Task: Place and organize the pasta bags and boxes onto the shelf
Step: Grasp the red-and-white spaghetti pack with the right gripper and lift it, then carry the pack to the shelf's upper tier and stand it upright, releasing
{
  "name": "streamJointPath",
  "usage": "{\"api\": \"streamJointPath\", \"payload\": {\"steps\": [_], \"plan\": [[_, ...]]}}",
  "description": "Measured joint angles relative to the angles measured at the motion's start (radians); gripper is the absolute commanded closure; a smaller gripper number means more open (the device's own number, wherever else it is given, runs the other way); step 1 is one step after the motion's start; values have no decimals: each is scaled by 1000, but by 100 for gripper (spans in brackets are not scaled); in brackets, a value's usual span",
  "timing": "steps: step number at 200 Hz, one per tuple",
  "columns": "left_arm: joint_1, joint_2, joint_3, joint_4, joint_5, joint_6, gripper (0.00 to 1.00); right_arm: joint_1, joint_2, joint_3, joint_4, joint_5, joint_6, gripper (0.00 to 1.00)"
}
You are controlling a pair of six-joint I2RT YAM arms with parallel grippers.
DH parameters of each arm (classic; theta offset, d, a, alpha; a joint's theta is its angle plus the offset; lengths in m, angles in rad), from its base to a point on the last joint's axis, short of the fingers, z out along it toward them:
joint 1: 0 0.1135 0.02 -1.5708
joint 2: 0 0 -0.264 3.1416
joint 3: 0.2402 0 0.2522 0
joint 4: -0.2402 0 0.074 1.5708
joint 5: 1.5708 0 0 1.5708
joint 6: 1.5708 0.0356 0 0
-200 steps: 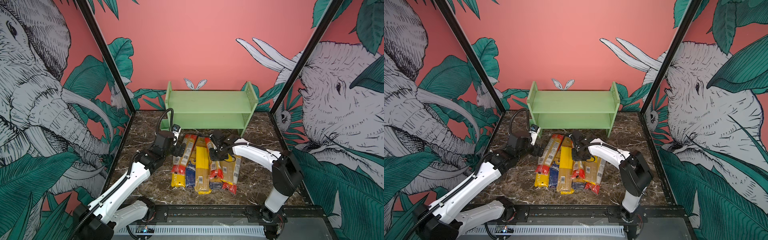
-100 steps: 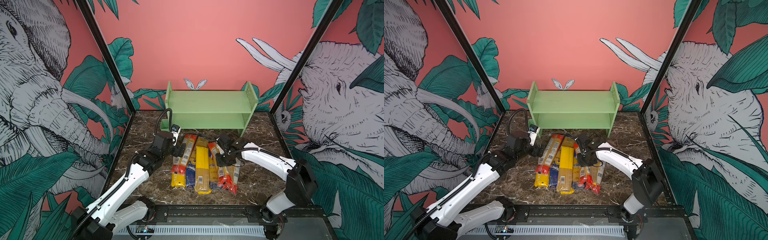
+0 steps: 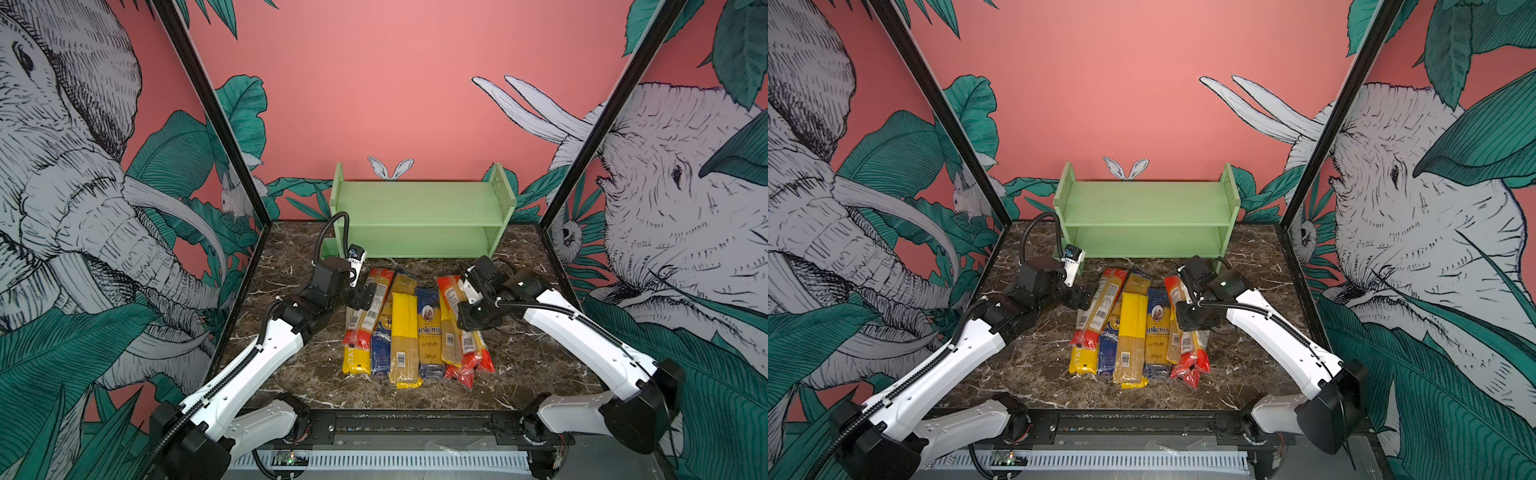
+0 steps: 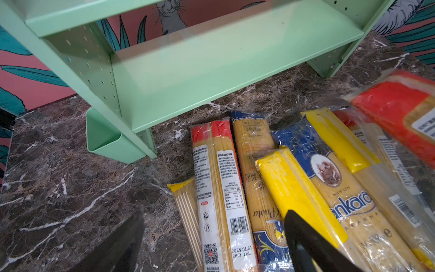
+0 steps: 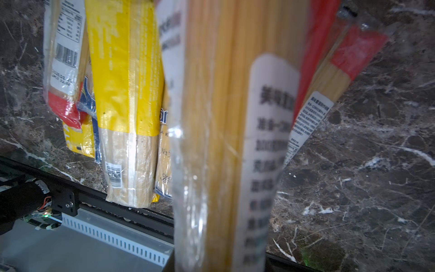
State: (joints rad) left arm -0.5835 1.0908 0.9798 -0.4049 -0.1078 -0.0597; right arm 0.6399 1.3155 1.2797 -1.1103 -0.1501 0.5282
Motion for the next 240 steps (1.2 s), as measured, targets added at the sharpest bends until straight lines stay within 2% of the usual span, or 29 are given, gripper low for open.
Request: {"api": "streamJointPath", "payload": {"steps": [66, 103, 148, 195, 214, 240], "plan": [[-12, 74, 39, 67, 16, 23, 6, -33, 2, 271, -116, 12, -56, 100], [-12, 79, 55, 97, 16, 36, 6, -72, 89, 507, -168, 16, -105, 100], [-12, 105, 75, 124, 18, 50, 6, -155, 316, 868, -196, 27, -195, 100], [-12, 124, 82, 151, 18, 60, 6, -220, 696, 1395, -241, 110, -323, 100], [-12, 128, 84, 159, 18, 63, 6, -244, 745, 1409, -204, 140, -358, 100], [-12, 151, 107, 165, 21, 75, 6, -264, 747, 1318, -134, 223, -421, 100]]}}
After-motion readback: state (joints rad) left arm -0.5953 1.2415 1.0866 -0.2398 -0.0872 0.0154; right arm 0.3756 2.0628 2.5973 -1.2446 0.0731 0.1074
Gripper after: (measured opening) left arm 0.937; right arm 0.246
